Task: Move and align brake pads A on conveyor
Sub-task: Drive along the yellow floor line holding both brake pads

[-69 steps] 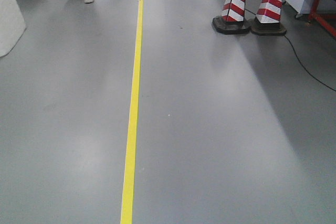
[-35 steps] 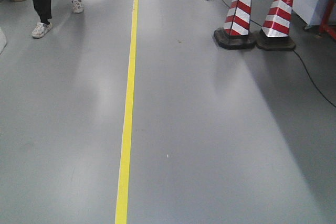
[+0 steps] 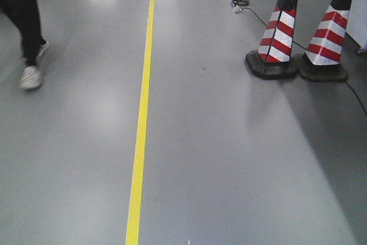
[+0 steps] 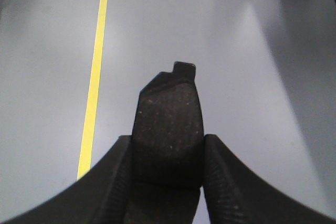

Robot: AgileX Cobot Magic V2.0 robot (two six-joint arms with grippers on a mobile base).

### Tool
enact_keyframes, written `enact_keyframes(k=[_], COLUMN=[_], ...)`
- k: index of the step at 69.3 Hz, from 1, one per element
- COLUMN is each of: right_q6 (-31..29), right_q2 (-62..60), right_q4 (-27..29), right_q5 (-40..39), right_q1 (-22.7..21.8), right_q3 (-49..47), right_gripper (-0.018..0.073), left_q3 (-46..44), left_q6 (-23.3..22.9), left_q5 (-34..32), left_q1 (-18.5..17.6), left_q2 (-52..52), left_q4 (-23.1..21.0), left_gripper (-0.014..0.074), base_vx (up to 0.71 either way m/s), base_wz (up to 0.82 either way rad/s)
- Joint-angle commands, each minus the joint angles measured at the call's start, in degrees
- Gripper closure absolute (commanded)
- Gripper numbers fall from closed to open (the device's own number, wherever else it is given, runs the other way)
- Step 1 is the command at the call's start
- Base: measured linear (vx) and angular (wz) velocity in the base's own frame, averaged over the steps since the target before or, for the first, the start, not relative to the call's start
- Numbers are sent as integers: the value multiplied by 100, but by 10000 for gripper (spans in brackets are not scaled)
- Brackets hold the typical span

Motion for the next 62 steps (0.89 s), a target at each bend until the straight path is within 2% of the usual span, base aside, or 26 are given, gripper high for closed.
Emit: enact_keyframes(k=[1, 62], right_q6=[-27, -27], right_q2=[0, 0], right_q4=[-58, -58], right_q5=[-464, -464], right_q1=[-23, -23], right_q3=[-160, -160], right_gripper=[563, 563], left_q3=[-151, -151], left_q6=[-15, -15], left_q5=[-123, -123], left_q1=[-6, -6], left_q2=[37, 37], left_q4=[150, 150], left_gripper=[603, 603], base_vx=[79, 75], base_wz=[0, -4])
